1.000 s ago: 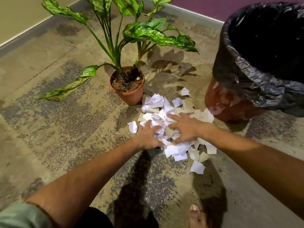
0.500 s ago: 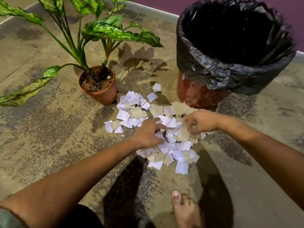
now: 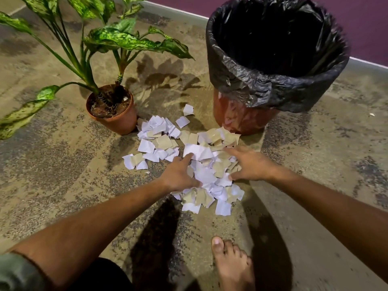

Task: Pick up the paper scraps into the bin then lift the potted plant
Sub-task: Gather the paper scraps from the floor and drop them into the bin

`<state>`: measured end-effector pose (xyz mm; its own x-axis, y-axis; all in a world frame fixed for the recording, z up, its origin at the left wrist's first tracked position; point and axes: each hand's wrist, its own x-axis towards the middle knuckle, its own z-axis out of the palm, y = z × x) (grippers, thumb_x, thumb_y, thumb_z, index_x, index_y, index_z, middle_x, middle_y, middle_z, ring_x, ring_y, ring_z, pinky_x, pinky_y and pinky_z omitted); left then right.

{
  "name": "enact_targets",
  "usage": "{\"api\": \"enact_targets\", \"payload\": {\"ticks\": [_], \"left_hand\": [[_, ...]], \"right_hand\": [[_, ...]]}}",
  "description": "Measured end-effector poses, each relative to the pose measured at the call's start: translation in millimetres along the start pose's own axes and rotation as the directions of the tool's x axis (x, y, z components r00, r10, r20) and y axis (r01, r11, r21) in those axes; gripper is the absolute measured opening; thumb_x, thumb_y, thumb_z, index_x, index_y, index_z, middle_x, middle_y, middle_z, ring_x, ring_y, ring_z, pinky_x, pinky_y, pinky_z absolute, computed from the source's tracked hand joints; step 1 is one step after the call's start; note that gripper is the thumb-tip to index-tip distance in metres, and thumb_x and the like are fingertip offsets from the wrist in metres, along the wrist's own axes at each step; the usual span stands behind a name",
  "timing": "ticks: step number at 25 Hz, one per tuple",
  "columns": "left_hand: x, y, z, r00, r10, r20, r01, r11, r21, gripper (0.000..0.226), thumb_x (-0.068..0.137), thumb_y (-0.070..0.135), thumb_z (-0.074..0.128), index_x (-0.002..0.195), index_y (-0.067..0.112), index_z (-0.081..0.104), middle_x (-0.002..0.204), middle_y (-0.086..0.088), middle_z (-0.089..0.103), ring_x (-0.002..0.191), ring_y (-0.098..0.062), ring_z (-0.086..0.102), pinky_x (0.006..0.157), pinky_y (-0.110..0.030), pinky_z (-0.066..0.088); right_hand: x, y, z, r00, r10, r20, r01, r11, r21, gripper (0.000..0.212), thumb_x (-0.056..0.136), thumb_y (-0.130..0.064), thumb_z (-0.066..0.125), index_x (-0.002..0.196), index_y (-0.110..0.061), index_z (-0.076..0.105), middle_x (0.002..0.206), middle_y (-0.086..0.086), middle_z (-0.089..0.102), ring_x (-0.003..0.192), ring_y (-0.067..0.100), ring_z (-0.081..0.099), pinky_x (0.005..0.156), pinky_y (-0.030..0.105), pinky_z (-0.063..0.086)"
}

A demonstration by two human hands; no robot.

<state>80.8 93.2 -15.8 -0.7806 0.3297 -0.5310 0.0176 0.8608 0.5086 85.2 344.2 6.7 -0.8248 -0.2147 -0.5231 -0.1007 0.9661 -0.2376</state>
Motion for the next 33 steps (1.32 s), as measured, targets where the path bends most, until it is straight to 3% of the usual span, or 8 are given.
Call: {"api": "enact_targets", "payload": {"ticks": [3, 6, 12, 15, 18, 22, 28, 33], "left_hand": [[0.5, 8.9, 4.5, 0.999, 0.035, 0.011, -0.035, 0.999, -0.020, 0.088, 0.071, 0.031, 0.081, 0.145, 0.023, 0.034, 0.137, -0.010, 0.042, 0.118, -0.027, 0.051, 0.088, -0.028, 0.045], [0.7, 15.8, 6.5, 0.997, 0.071, -0.043, -0.072, 0.997, -0.018, 0.056, 0.070, 0.018, 0.081, 0.123, 0.017, 0.062, 0.123, -0.004, 0.063, 0.107, -0.016, 0.059, 0.082, -0.018, 0.042], [2.4, 17.7, -4.5, 0.988, 0.050, -0.149, -0.052, 0.999, -0.010, 0.018, 0.076, 0.009, 0.076, 0.093, 0.010, 0.075, 0.103, -0.003, 0.071, 0.082, -0.011, 0.057, 0.070, -0.017, 0.037], [3.2, 18.6, -13.4, 0.977, 0.032, -0.211, -0.041, 0.999, -0.036, 0.011, 0.074, 0.002, 0.074, 0.083, 0.008, 0.075, 0.099, -0.007, 0.071, 0.081, -0.014, 0.058, 0.068, -0.020, 0.040], [4.6, 17.6, -22.9, 0.959, 0.086, -0.270, -0.087, 0.996, 0.010, 0.014, 0.073, -0.004, 0.071, 0.083, 0.005, 0.075, 0.106, -0.011, 0.067, 0.095, -0.024, 0.062, 0.072, -0.024, 0.042], [7.4, 21.9, -36.5, 0.909, 0.174, -0.378, -0.150, 0.984, 0.094, 0.028, 0.076, -0.013, 0.059, 0.091, 0.004, 0.076, 0.122, -0.012, 0.060, 0.110, -0.025, 0.060, 0.079, -0.020, 0.042], [-3.8, 55.1, -66.4, 0.746, 0.323, -0.583, -0.292, 0.945, 0.150, 0.032, 0.081, -0.014, 0.055, 0.097, 0.005, 0.075, 0.141, -0.010, 0.049, 0.105, -0.023, 0.065, 0.093, -0.022, 0.046], [-25.0, 88.0, -98.3, 0.472, 0.425, -0.773, -0.491, 0.854, 0.170, 0.020, 0.077, -0.011, 0.064, 0.086, 0.002, 0.076, 0.106, -0.012, 0.068, 0.089, -0.024, 0.066, 0.073, -0.028, 0.054]], "right_hand": [[-0.9, -23.1, 19.2, 0.991, -0.084, -0.106, 0.078, 0.995, -0.055, 0.065, 0.082, -0.044, 0.066, 0.141, -0.039, 0.037, 0.140, -0.001, 0.045, 0.118, 0.023, 0.053, 0.086, 0.031, 0.044], [-1.3, -35.4, 26.1, 0.972, -0.124, -0.199, 0.110, 0.991, -0.078, 0.037, 0.088, -0.020, 0.060, 0.124, -0.028, 0.060, 0.125, -0.002, 0.058, 0.105, 0.021, 0.059, 0.081, 0.027, 0.044], [-5.7, -28.8, 5.2, 0.942, -0.058, -0.330, 0.070, 0.997, 0.024, 0.027, 0.086, -0.003, 0.056, 0.098, -0.019, 0.074, 0.103, 0.004, 0.071, 0.094, 0.024, 0.063, 0.083, 0.035, 0.053], [-5.4, -21.4, -5.7, 0.935, -0.037, -0.354, 0.060, 0.997, 0.056, 0.025, 0.081, -0.001, 0.060, 0.093, -0.017, 0.075, 0.117, 0.001, 0.065, 0.105, 0.023, 0.061, 0.089, 0.030, 0.049], [-6.5, -16.1, -11.5, 0.947, -0.019, -0.320, 0.036, 0.998, 0.050, 0.027, 0.079, -0.002, 0.062, 0.095, -0.019, 0.075, 0.137, -0.003, 0.054, 0.118, 0.020, 0.055, 0.097, 0.028, 0.042], [-13.5, -20.8, -27.2, 0.927, -0.074, -0.367, 0.099, 0.994, 0.049, 0.028, 0.079, 0.001, 0.061, 0.092, -0.019, 0.076, 0.123, -0.003, 0.063, 0.112, 0.019, 0.058, 0.095, 0.029, 0.046], [-40.0, -49.4, -82.0, 0.873, -0.210, -0.440, 0.241, 0.970, 0.016, 0.020, 0.083, -0.005, 0.065, 0.090, -0.021, 0.075, 0.105, -0.006, 0.070, 0.100, 0.013, 0.062, 0.094, 0.032, 0.051], [-75.4, -69.0, -143.5, 0.770, -0.232, -0.595, 0.317, 0.948, 0.041, 0.021, 0.084, -0.003, 0.066, 0.093, -0.019, 0.076, 0.105, -0.007, 0.070, 0.091, 0.003, 0.062, 0.090, 0.022, 0.051]]}}
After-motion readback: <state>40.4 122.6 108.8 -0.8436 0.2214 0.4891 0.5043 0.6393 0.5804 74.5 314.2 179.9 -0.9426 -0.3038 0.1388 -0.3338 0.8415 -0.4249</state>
